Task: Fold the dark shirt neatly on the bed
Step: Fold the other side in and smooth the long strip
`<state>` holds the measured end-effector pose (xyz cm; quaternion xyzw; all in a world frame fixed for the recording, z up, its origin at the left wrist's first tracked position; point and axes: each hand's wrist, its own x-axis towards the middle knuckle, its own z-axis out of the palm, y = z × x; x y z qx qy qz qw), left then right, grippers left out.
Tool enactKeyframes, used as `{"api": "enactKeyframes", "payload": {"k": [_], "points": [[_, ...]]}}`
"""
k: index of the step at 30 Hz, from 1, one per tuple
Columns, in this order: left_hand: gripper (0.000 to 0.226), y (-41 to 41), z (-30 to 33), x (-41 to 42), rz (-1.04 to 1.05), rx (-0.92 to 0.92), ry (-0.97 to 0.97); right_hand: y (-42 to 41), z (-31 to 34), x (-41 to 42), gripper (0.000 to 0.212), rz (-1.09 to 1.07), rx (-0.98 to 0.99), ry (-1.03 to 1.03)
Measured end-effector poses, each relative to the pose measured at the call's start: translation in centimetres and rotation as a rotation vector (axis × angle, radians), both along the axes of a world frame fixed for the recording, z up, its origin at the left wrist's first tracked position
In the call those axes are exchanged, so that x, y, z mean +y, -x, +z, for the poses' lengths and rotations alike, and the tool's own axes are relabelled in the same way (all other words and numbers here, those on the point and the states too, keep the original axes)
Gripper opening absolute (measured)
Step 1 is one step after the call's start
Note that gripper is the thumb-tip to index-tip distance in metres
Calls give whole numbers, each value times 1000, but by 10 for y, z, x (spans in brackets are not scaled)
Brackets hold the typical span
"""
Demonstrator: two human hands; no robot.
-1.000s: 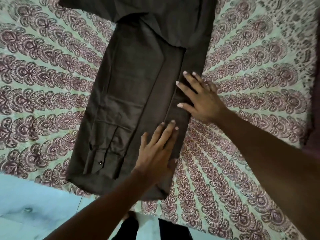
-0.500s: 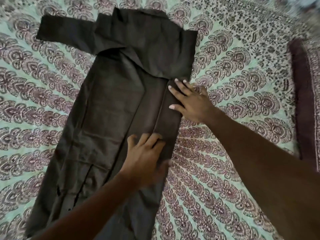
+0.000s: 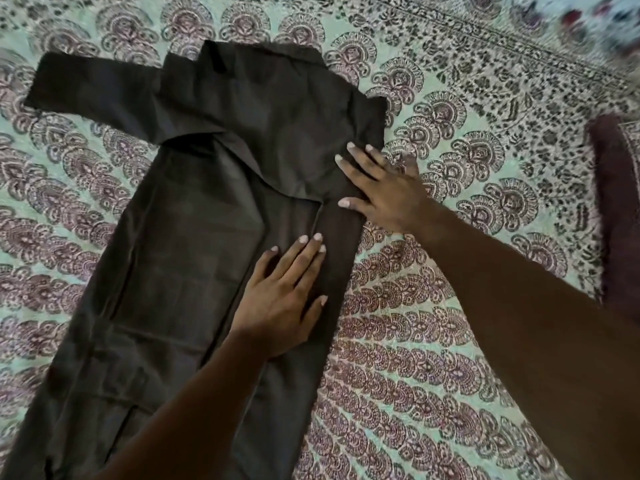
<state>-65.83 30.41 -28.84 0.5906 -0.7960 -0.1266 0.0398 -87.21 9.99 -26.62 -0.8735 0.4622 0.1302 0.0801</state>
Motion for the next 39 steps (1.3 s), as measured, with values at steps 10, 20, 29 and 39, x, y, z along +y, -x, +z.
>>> {"api": "enactKeyframes", "payload": {"k": [10, 20, 29, 39], "points": [[75, -3, 0, -5, 20, 60, -3, -36, 14, -51, 56, -158, -183, 184], [78, -2, -2, -7, 26, 77, 11, -87, 28, -115, 21, -307, -260, -118], [82, -3, -1, -7, 25, 93, -11, -85, 26, -84, 29, -305, -596, 14], [79, -3, 0, -9, 21, 115, -47, -25, -19, 43, 65, -89, -208, 213]]}}
